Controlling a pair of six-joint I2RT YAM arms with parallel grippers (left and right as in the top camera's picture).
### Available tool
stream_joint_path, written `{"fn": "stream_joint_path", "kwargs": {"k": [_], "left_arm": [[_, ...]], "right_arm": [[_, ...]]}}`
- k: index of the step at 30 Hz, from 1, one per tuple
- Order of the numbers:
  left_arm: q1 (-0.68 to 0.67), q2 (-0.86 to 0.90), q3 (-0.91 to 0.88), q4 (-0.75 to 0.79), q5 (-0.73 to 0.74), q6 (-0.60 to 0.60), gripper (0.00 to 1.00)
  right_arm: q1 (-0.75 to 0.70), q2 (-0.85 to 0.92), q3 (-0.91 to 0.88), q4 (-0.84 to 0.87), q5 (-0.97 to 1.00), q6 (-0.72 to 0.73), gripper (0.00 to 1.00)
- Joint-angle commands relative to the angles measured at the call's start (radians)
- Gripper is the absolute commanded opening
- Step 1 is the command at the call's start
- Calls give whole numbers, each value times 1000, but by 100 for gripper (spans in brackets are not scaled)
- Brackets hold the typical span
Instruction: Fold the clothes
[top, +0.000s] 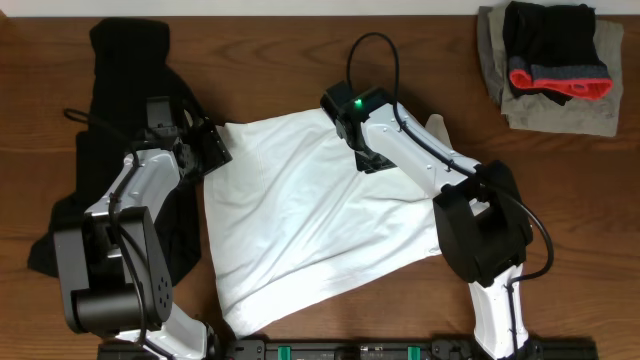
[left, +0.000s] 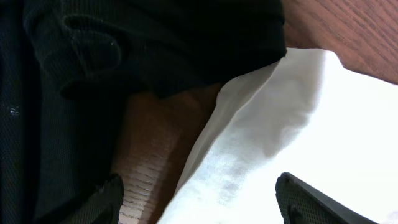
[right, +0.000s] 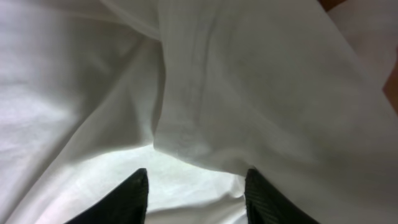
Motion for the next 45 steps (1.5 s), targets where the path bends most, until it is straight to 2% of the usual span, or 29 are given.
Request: {"fn": "stream_joint_path", "kwargs": {"k": [1, 9, 15, 20, 24, 27, 37, 45], "left_arm": [[2, 11, 21, -2, 10, 3, 80], [2, 11, 21, -3, 10, 3, 80], [2, 11, 21, -3, 10, 3, 80], [2, 11, 21, -2, 10, 3, 80], [2, 11, 21, -2, 9, 3, 80], [2, 11, 21, -2, 9, 3, 80], [2, 11, 21, 3, 5, 3, 80], [2, 11, 21, 5, 5, 3, 80]], "right_arm": [[-7, 3, -11, 4, 40, 89, 51], [-14, 3, -58, 44, 40, 106, 51], [-53, 3, -114, 116, 139, 90, 47], [-123, 0, -98, 183, 146, -35, 48], [-163, -1, -89, 270, 32, -245, 51], [-176, -1, -89, 311, 1, -307, 50], [-182, -1, -57, 340, 1, -378, 42], [-183, -1, -24, 334, 1, -419, 29]]}}
